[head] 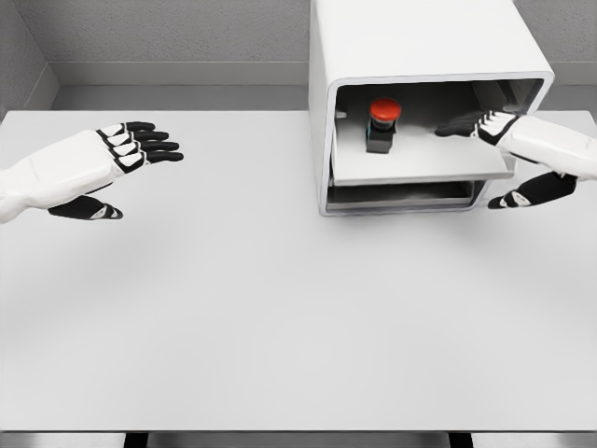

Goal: Slide open multi-storey tabletop storage cabinets and put open load switch and slide close multi-storey tabletop storage cabinets

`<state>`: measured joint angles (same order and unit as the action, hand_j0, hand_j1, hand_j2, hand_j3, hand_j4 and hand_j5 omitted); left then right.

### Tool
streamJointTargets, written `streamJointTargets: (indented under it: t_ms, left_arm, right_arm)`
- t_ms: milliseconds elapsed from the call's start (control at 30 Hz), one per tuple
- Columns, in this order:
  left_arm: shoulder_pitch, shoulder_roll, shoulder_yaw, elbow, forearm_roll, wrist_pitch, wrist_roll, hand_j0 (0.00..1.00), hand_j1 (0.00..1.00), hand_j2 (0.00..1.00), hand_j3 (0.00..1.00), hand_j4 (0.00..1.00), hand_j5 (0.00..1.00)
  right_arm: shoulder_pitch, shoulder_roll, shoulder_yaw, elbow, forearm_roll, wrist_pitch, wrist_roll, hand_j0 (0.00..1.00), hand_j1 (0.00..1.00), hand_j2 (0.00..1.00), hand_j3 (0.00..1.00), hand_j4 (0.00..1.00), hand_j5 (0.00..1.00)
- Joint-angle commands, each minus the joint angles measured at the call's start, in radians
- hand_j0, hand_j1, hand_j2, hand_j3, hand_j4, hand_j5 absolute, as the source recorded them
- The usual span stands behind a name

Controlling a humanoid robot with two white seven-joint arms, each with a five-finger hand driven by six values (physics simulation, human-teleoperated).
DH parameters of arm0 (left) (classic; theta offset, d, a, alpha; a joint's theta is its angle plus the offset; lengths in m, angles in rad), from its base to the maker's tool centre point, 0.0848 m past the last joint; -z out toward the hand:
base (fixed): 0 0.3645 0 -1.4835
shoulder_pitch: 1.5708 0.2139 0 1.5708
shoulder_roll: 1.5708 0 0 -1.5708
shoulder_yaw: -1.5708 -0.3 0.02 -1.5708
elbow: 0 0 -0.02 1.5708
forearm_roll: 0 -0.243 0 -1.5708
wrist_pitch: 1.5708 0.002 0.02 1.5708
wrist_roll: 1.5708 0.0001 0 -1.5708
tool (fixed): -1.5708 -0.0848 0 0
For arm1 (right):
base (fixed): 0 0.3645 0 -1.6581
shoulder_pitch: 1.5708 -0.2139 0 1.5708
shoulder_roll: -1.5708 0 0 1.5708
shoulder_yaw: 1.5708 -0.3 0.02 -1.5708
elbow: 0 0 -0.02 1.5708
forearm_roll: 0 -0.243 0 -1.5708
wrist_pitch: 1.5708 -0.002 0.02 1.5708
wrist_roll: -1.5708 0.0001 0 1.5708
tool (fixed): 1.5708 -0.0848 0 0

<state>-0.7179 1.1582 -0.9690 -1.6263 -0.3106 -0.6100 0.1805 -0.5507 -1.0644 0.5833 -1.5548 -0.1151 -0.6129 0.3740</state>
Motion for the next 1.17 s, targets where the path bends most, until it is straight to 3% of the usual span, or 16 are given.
streamJointTargets:
  t_ms: [0,333,400,600,667,1133]
  left_arm:
    - [0.000,0.000,0.001,0.000,0.007,-0.001,0.000,1.00,1.00,1.00,1.00,1.00,1.00]
    - [0.002,-0.014,0.001,0.000,0.005,-0.001,0.000,1.00,1.00,1.00,1.00,1.00,1.00]
    - [0.003,-0.014,0.000,0.000,0.005,-0.001,0.000,1.00,1.00,1.00,1.00,1.00,1.00]
    - [0.003,-0.014,0.000,0.003,0.005,-0.001,0.000,1.00,1.00,1.00,1.00,1.00,1.00]
    - [0.003,-0.014,-0.002,0.005,0.005,-0.001,0.000,1.00,1.00,1.00,1.00,1.00,1.00]
    - [0.025,-0.014,0.000,0.005,0.005,-0.001,0.000,1.00,1.00,1.00,1.00,1.00,1.00]
  right_arm:
    - [-0.002,-0.029,0.001,-0.011,-0.025,0.002,-0.004,1.00,1.00,1.00,1.00,1.00,1.00]
    - [-0.021,0.015,0.035,0.013,-0.025,0.002,0.002,1.00,1.00,1.00,1.00,1.00,1.00]
    - [-0.021,-0.009,0.029,-0.016,-0.021,0.002,-0.003,1.00,1.00,1.00,1.00,1.00,1.00]
    - [0.002,-0.220,0.035,-0.125,-0.015,0.002,-0.046,1.00,1.00,1.00,1.00,1.00,1.00]
    - [0.035,-0.233,0.035,-0.128,-0.014,0.002,-0.046,1.00,1.00,1.00,1.00,1.00,1.00]
    - [0.038,-0.247,0.049,-0.130,-0.014,0.002,-0.046,1.00,1.00,1.00,1.00,1.00,1.00]
